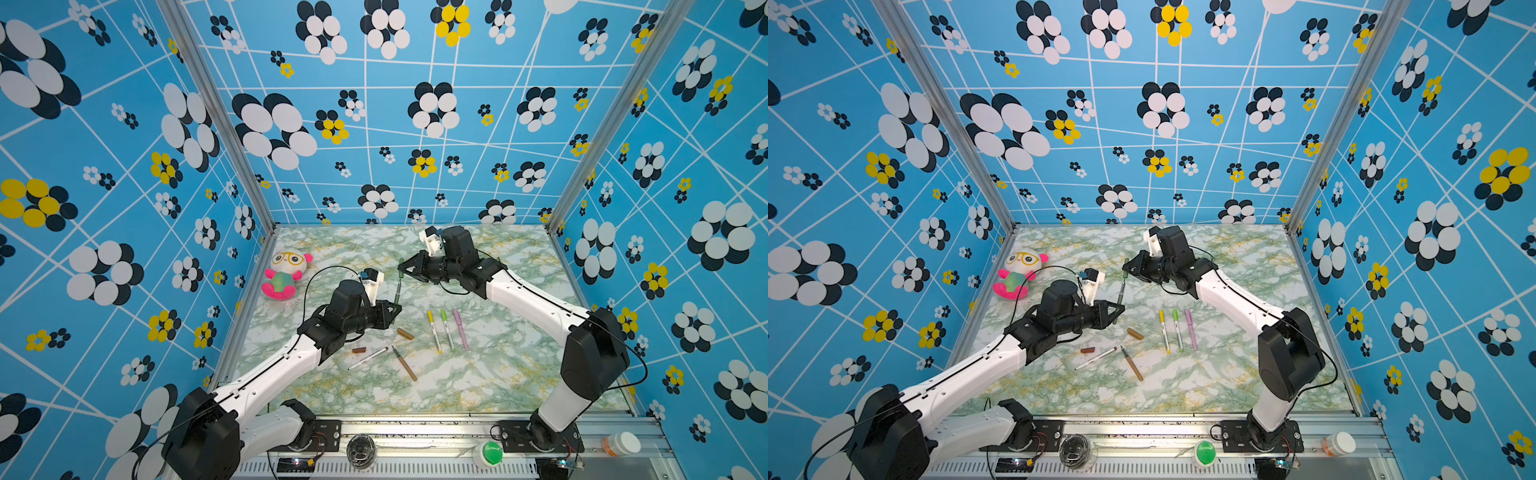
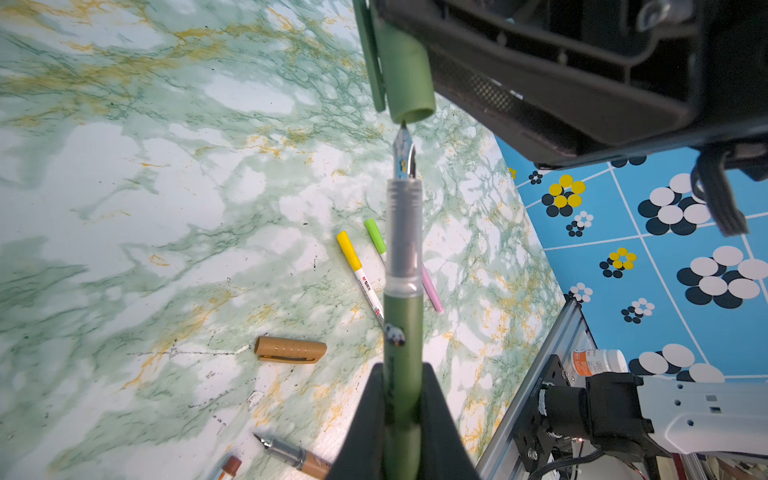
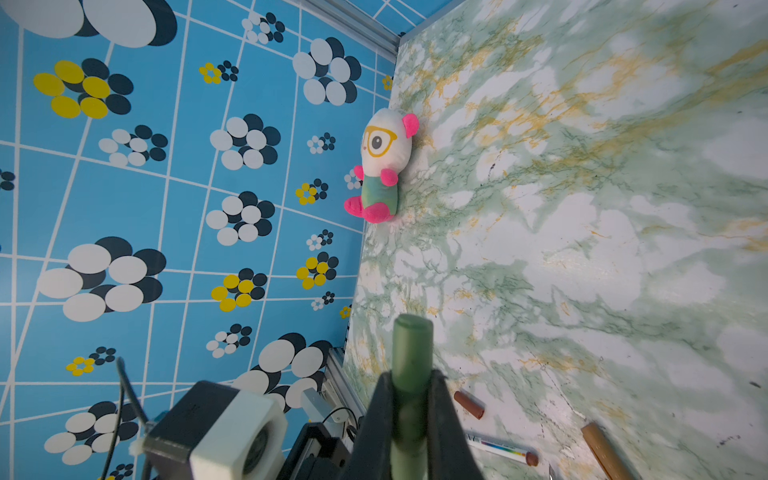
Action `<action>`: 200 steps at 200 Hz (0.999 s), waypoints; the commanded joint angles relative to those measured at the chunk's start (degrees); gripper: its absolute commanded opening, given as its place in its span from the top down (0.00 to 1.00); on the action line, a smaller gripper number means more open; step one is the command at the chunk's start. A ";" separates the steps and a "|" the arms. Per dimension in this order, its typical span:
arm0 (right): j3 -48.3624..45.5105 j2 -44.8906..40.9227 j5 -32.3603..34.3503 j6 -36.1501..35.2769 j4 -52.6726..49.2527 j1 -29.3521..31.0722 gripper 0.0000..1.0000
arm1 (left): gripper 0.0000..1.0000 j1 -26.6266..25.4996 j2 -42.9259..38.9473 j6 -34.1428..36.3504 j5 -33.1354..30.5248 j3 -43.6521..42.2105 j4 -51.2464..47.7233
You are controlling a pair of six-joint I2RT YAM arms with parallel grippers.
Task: Insert the pens into the pen caps
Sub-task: 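Push the green cap down over the pen with the right gripper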
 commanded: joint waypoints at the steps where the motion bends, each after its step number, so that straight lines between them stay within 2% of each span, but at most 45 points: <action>1: -0.28 0.97 -0.42 -0.75 -0.53 0.79 1.00 | 1.00 -0.36 -0.70 0.04 0.41 0.49 0.56; 131: -2.35 -1.45 -0.20 -1.12 -0.28 1.97 1.00 | 1.00 -0.36 -1.15 -0.70 -1.25 0.36 0.87; 200: -4.09 -3.46 0.68 -1.71 -0.36 3.20 1.00 | 1.00 -0.34 -1.54 -2.63 -5.31 0.54 2.90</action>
